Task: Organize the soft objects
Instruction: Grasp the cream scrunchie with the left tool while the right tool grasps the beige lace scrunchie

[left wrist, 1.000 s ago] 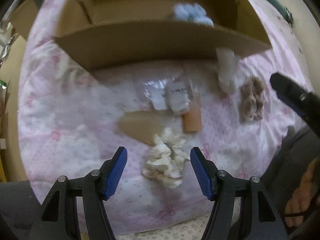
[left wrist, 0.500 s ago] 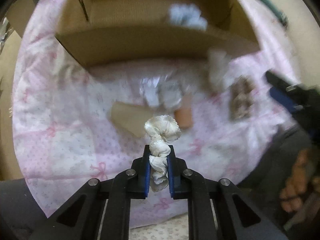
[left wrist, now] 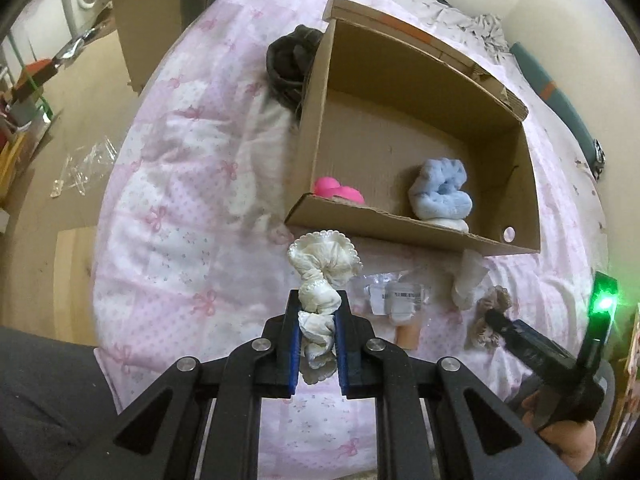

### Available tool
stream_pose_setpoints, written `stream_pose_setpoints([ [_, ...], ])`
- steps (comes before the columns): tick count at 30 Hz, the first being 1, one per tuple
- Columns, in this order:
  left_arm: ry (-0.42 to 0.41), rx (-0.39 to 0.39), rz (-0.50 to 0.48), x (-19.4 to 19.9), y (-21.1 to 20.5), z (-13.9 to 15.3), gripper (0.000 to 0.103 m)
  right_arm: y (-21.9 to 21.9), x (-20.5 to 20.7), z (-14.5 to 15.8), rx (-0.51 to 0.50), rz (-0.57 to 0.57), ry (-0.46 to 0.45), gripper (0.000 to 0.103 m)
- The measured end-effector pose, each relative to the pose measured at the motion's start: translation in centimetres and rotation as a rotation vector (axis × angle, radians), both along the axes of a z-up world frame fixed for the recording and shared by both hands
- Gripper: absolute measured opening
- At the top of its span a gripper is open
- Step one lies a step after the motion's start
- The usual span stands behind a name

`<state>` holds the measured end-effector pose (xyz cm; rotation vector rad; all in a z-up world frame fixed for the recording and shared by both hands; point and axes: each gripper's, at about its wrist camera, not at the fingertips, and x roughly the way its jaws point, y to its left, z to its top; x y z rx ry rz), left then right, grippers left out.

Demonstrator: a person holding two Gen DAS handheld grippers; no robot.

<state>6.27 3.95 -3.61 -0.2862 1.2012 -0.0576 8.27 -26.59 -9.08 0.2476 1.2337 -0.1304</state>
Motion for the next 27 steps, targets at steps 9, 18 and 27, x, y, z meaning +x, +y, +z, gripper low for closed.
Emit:
stream_pose_setpoints([
  [9,-0.008,0.026,-0.02,0.1,-1.1,-0.3,0.013,2.2,1.5,-2.9,-0.088,0.109,0.08,0.076],
  [18,-0.01,0.046,-0.004,0.1,-0.7,-0.4,0.013,0.9,1.3,-2.1,-0.081,0.072,0.048,0.022],
  [27,-0.012,0.066,0.007,0.1,-0.6,-0.7,0.013,0.0,-1.2,4.0,0.083,0.098,-0.21,0.018],
])
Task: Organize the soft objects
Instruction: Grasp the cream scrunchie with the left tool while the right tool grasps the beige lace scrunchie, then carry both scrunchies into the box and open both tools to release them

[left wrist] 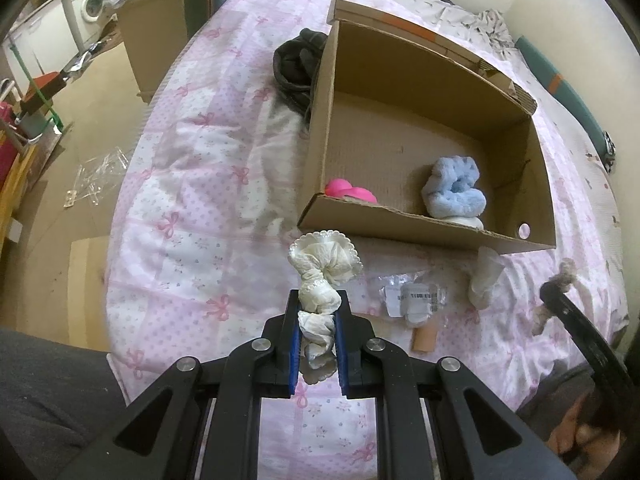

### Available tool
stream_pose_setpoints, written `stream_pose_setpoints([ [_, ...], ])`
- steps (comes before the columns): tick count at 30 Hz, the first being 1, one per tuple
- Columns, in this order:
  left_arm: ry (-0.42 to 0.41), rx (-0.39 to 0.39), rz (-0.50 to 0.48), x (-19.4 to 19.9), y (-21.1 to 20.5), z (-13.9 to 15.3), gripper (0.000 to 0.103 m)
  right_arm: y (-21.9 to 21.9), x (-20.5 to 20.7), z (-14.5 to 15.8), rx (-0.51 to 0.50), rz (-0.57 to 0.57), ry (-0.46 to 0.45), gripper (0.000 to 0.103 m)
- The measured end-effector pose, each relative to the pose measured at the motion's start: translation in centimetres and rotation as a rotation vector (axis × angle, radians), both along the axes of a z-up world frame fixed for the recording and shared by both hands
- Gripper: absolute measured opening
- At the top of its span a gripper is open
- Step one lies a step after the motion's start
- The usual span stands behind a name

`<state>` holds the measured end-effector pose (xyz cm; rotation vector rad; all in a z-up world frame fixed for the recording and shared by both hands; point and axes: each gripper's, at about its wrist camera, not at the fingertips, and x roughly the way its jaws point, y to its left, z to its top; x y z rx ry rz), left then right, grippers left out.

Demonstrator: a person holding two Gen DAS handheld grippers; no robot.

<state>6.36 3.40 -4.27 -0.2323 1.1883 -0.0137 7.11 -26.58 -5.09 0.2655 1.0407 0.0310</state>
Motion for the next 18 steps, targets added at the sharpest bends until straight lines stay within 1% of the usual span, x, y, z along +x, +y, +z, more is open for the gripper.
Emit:
stream_pose_setpoints([
  [2,-0.001,0.008,-0.002,0.0,-0.1,0.0,0.013,1.0,-0.6,1.2,0.017,0.051,-0.057,0.018],
  [4,-0.003,0.014,-0.003,0.0,-0.1,0.0,0.013,2.3,-1.0,1.9,0.012,0.096,-0.083,0.018],
  [8,-0.003,0.03,-0.004,0.0,-0.1,-0.1,0.013,4.0,-1.0,1.4,-0.013,0.152,-0.071,0.018],
  [12,-0.007,0.052,-0.005,0.0,-0.4,-0.1,0.013,4.7,-1.0,0.9,-0.032,0.177,-0.059,0.018],
  [18,-0.013,0.088,-0.006,-0.1,-0.7,-0.3,0.013,4.8,-1.0,1.0,0.008,0.171,-0.056,0.018],
])
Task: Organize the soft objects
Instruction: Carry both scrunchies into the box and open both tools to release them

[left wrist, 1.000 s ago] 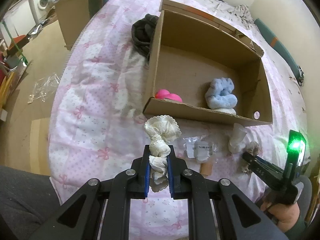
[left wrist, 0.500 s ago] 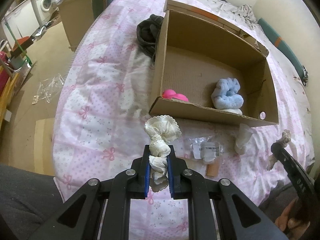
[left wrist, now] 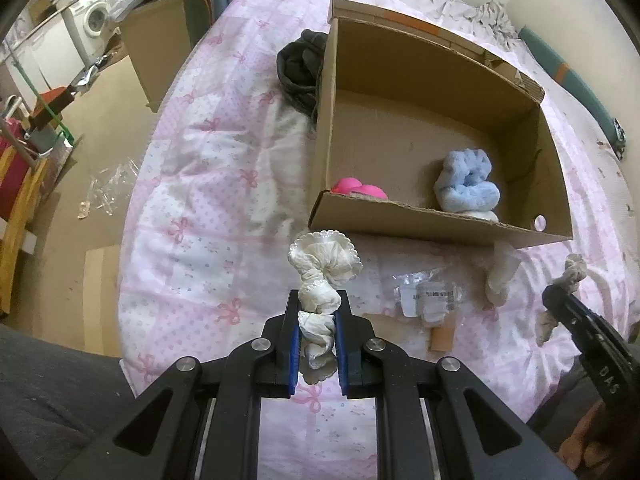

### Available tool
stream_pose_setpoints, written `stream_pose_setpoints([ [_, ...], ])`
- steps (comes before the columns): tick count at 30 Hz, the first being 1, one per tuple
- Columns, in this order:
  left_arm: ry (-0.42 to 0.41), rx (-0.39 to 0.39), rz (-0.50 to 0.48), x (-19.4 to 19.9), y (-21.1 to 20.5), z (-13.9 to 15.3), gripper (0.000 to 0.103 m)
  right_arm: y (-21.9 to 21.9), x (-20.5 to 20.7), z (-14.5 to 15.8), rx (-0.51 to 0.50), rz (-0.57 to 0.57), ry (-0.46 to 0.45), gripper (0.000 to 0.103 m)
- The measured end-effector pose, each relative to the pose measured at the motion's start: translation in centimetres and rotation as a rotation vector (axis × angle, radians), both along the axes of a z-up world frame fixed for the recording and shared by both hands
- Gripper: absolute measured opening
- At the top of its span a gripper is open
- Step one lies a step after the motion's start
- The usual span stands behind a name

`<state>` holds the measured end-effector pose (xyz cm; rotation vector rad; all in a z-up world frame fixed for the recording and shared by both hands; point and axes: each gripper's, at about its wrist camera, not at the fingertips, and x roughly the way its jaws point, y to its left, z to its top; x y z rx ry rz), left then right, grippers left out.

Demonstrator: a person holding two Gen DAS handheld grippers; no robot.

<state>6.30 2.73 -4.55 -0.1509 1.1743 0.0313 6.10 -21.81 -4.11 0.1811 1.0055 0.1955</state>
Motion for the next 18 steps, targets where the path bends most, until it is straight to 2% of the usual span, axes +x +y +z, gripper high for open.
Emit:
stream_pose_setpoints([
  [13,-0.082,0.058,-0.002,0.2,-0.6,1.6,0.013,0.0,0.2,0.8,0.1,0.013,-0.029,0.018],
  [18,-0.122,0.053,-0.012,1.0,-0.8,3.4,0.013,-0.1,0.5,1.5,0.133,0.019,-0.052,0.018],
])
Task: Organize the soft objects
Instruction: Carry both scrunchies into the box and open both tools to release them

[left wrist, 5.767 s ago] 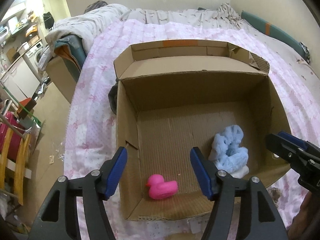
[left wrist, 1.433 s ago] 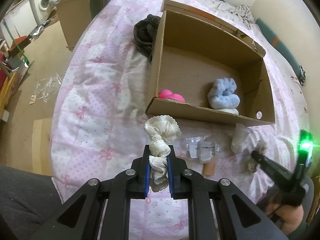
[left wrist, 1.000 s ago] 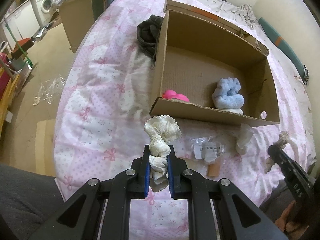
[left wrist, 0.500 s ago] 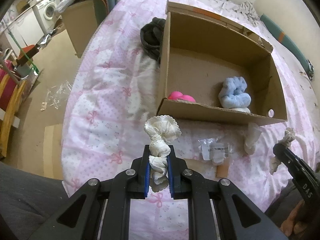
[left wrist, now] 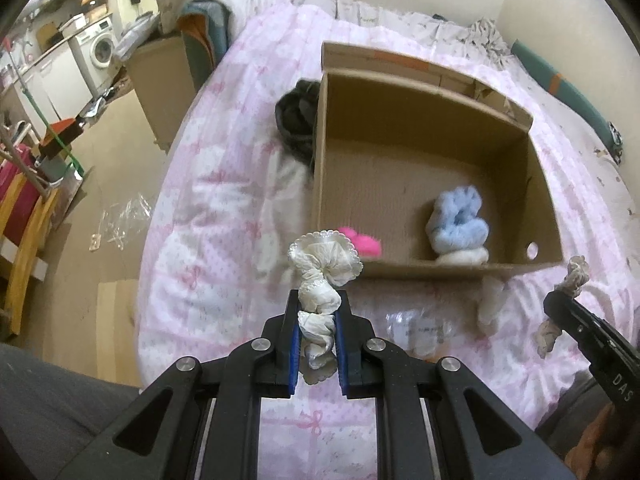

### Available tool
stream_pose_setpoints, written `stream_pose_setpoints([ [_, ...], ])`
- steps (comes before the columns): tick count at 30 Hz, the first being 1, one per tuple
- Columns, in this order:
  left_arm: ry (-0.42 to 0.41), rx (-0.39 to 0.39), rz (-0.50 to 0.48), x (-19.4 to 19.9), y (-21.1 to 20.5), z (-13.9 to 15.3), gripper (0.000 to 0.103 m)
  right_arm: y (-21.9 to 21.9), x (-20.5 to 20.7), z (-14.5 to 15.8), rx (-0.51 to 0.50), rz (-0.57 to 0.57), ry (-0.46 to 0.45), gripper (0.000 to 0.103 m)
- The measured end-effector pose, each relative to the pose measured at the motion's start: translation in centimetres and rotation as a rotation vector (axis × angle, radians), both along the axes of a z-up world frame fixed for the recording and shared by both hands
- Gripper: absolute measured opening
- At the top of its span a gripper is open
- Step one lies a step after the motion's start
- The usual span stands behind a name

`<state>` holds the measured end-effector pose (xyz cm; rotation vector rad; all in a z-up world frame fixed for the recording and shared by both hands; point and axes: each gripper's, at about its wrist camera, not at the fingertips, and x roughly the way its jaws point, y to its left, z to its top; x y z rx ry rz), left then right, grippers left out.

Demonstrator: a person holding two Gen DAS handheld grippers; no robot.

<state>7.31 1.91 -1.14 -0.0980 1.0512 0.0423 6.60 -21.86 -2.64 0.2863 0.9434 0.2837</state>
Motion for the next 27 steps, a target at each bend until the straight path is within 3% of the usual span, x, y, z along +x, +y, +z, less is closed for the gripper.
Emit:
stream_pose_setpoints([
  [15,-0.127,0.067,-0.069,6.2,-1.9,4.7,0.013,-1.1,6.0,4.1,-0.005,0.018,-0.127,0.018],
  [21,-0.145,0.087,-0.101,8.4,-3.7,4.2,0.013,-2.3,8.8,3.6,-0.009,-0.009,-0.13,0.018],
  [25,-0.161,0.108,-0.128,9.4,-5.0,2.4,0.013,-2.9,9.5,1.7,-0.016,-0.03,-0.105,0.018],
  [27,-0.18,0.156,-0.168,9.7,-5.8,0.7,0.013,-3.0,9.8,0.6,-0.01,-0.045,-0.07,0.018],
])
